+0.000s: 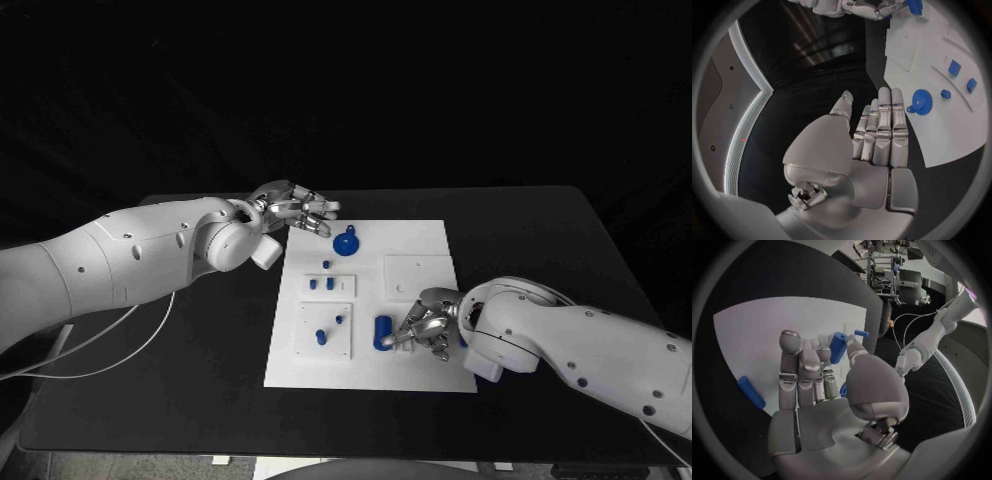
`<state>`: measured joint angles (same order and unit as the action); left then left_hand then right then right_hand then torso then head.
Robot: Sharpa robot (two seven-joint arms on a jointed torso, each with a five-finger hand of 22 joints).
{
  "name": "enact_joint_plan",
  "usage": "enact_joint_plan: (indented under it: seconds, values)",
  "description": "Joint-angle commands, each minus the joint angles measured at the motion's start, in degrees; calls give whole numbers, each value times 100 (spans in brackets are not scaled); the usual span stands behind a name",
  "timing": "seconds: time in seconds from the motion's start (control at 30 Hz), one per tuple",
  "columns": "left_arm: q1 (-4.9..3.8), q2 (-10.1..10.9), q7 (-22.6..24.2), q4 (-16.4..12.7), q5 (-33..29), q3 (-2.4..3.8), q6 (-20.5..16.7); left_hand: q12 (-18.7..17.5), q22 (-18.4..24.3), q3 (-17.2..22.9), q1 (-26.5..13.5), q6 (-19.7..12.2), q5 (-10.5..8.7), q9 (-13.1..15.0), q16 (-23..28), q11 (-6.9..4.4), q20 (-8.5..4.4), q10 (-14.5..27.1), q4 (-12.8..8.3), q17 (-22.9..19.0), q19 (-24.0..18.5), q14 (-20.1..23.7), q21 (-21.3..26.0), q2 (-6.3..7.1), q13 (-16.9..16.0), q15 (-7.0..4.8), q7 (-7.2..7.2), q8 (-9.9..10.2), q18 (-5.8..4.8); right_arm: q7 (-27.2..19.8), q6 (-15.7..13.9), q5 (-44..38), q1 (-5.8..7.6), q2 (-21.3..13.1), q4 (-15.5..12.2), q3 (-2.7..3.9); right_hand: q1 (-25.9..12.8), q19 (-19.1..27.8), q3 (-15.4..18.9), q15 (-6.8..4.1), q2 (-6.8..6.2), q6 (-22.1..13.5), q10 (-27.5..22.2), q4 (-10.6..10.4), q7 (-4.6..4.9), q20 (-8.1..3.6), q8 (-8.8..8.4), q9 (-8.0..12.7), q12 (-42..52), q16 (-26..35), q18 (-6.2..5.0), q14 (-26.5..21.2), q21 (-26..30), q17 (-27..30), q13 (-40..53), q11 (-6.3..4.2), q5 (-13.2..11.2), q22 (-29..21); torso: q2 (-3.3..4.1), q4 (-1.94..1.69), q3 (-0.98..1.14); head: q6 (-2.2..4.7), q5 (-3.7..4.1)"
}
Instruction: Assemble the parts on the task board
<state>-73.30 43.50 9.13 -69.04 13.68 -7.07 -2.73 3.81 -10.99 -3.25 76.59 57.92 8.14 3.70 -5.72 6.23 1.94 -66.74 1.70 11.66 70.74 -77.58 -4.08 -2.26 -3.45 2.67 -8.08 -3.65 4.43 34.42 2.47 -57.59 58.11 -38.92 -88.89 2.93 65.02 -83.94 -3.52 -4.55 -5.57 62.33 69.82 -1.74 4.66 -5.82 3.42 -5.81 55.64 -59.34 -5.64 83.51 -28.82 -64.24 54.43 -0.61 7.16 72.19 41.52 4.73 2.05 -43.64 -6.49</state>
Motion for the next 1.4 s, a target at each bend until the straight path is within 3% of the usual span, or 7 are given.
enact_joint_plan:
  seconds: [0.03, 0.2, 0.47, 0.8, 0.93, 1.03, 1.4]
  values:
    - [-2, -8, 28, -3, 26, 0, 99, -16, 6, 1, -40, -47, 15, 6, -34, -11, 12, 41, 44, 9, 32, 5, -22, -40, -6, 40, -8, -37, -112, 166, 129, -57, -29, -5, 15, -22, -22, -261, -128, -5, 0, 56, -11, 104, -5, 6, 25, 4, 23, -4, -24, -14, -5, 0, -1, -28, 16, 6, -2, 1, 1, -4, 8]
    - [-2, -17, 25, 2, 26, -2, 107, -16, 39, -2, -41, -55, 20, 7, -31, -10, 13, 45, 57, 8, 35, 9, -24, -45, -6, 42, -8, -38, -112, 233, 42, -68, -29, -5, 11, -23, -55, -263, -150, -12, 74, 97, 0, 159, -16, 0, 25, 5, 27, -15, -18, -13, -20, -8, 1, -39, 298, 12, 1, -1, 1, -10, 20]
    - [-1, -27, 23, 15, 26, -8, 114, -16, 43, -1, -50, -55, 23, 7, -32, -9, 14, 48, 67, 8, 34, 10, -24, -56, -6, 43, -8, -38, -112, 329, -181, -97, -29, -10, 18, -23, -160, -268, -356, -29, 367, 187, 34, 389, -40, -17, 22, 32, 26, -17, -4, -9, -59, -4, -8, -62, 249, 10, 0, 1, 2, -9, 32]
    - [-1, -34, -8, 28, 27, -24, 157, -16, 52, 1, -113, -62, 63, 6, -30, -7, 19, 57, 123, 8, 31, 15, -22, -110, -6, 47, -7, -37, -112, 347, -260, -125, -29, -40, 23, -23, -241, -274, -504, -53, 438, 303, 105, 522, -82, -40, 23, 46, 95, -31, 22, -4, -175, -3, 56, -93, 546, 30, 0, -3, 4, -26, 57]
    - [-1, -28, -19, 25, 27, -53, 162, -15, 55, 5, -123, -63, 77, 6, -29, -6, 19, 57, 127, 8, 32, 16, -23, -121, -7, 48, -8, -37, -112, 339, -225, -120, -30, -71, 3, -22, -130, -270, -681, -66, 390, 293, 67, 738, -79, -53, 21, 72, 73, -15, 30, -9, -163, 12, 54, -106, 1394, 19, -1, -16, 12, -26, 55]
    - [-1, -12, -30, 12, 27, -91, 167, -15, 55, 5, -123, -63, 77, 6, -29, -6, 19, 57, 127, 8, 32, 16, -23, -121, -7, 48, -8, -37, -112, 326, -186, -94, -30, -86, -2, -22, -276, -268, -1078, -68, 305, 302, 51, 912, -76, -58, 21, 102, 67, -7, 37, -10, -147, 20, 63, -110, 1592, 6, -4, -13, 11, -18, 54]
    - [-1, -9, 2, 11, 28, -127, 171, -15, 62, 29, -129, -67, 103, 6, -29, -6, 20, 59, 127, 8, 31, 20, -23, -155, -6, 48, -9, -35, -111, 245, 71, -23, -34, -105, -18, -22, -333, -263, -600, -48, 95, 241, 53, 639, -55, -40, 22, 93, 47, 10, 32, -13, -116, 32, 58, -85, 1621, -9, -2, -8, 6, -18, 66]
